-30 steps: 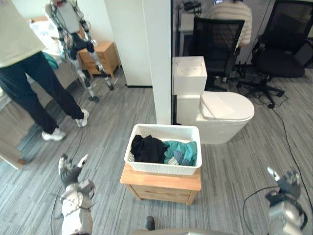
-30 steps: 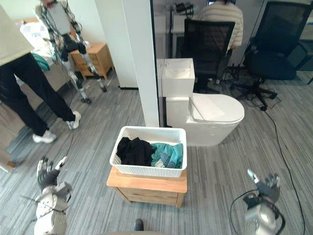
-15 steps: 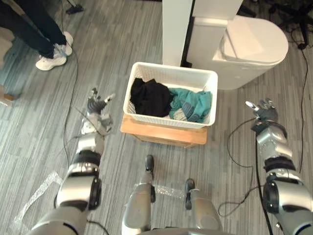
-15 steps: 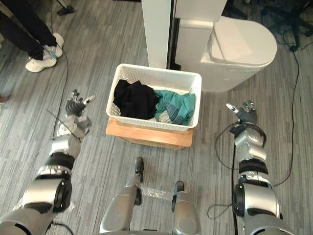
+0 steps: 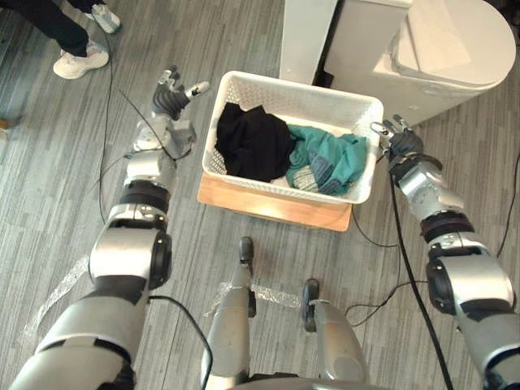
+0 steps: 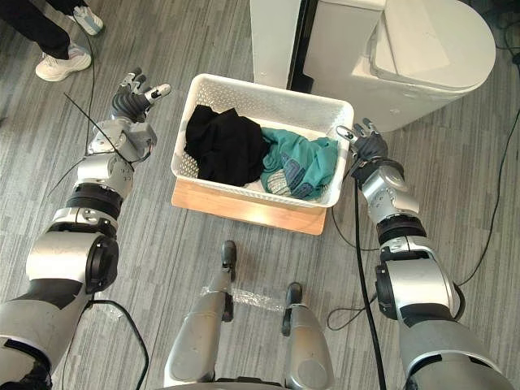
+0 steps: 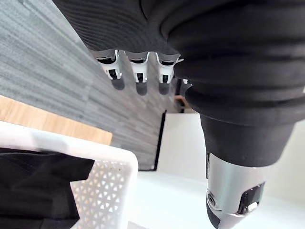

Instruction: Pick up the laundry basket with both hands and put the clothes into the washing machine.

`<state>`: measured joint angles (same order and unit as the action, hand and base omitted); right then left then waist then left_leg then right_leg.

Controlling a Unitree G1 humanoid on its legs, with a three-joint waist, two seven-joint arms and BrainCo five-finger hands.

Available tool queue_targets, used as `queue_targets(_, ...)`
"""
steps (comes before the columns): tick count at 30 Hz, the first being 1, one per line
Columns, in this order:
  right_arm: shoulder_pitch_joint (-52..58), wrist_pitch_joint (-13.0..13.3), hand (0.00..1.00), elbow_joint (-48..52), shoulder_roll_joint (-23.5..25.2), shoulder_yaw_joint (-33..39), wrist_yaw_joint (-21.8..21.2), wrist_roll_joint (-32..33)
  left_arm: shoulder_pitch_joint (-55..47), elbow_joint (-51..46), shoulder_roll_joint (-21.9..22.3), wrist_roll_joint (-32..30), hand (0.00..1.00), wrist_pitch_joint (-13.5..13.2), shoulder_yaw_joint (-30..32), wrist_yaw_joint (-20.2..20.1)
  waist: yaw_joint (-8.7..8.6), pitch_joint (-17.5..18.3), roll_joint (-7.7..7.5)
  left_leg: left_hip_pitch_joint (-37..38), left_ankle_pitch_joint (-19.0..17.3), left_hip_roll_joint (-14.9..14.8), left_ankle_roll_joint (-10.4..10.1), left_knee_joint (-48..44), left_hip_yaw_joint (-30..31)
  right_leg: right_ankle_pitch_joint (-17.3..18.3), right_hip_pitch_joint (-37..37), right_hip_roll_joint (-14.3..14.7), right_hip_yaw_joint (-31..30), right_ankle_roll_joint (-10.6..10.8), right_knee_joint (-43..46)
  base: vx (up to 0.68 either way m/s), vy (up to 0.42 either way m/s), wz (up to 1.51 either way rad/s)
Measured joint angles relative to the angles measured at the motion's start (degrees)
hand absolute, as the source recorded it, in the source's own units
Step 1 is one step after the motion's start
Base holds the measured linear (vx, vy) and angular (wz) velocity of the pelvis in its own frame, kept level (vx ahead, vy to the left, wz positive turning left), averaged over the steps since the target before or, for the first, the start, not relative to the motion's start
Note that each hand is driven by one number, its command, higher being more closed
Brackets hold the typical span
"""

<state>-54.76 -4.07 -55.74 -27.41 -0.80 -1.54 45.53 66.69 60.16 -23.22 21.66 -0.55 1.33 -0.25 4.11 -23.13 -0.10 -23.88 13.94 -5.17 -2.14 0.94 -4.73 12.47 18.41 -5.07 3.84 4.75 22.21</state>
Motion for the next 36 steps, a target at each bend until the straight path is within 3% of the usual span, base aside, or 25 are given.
queue_targets(3,-2.86,-1.17,0.00,-2.72,-0.18,-1.93,-0.87,-0.23,2.68,1.32,-0.17,-2.86,0.00,0.21,-2.08,-1.14,-0.01,0.00,0.01,-0.77,0.01,-0.50,-0.02,-0.01,-0.02,-0.92,0.65,0.45,0.22,-0.35,-0.59,0.01,-0.030,-0.06)
queue_targets(6,-4.85,-2.53,0.00,-4.45,-0.56,-2.62,-3.14,-3.55,4.85,2.53,-0.06,-10.22,0.00,0.46,-5.03,-2.84,-0.08,0.00,0.01,-1.22,0.07,-0.72,-0.09,-0.02,0.11,-1.35,1.02,0.71,0.34,-0.38,-0.81,0.00,-0.007,-0.01)
queue_targets(17,-5.96,-3.46,0.00,-8.50,-2.68,-4.52,-6.16,-9.74,4.89,2.84,-0.02,-24.95,0.00,1.97,-8.07,-3.67,-0.13,-0.08,0.16,-1.59,0.35,-0.81,-0.45,0.34,0.16,-1.44,1.01,0.85,0.51,-0.53,-1.83,0.00,0.000,0.00)
queue_targets(27,-3.68,-3.33,0.00,-8.36,-2.68,0.01,-6.12,-9.52,4.90,2.60,-0.96,-24.56,0.00,2.01,-0.96,-1.93,-0.04,-0.19,0.34,-1.59,0.79,-0.82,-0.67,1.08,0.10,-1.69,1.14,0.90,0.59,-0.92,-2.38,0.03,-0.018,0.00)
queue_targets(36,-3.13,-3.32,0.00,-8.07,-2.98,2.17,-6.26,-8.89,4.82,2.34,-1.40,-24.60,0.00,2.06,-1.19,-3.38,-0.19,-0.25,0.45,-3.31,0.79,-1.08,-0.68,1.06,-0.20,-2.13,3.03,1.12,0.35,-0.97,-2.38,0.01,-0.021,-0.03)
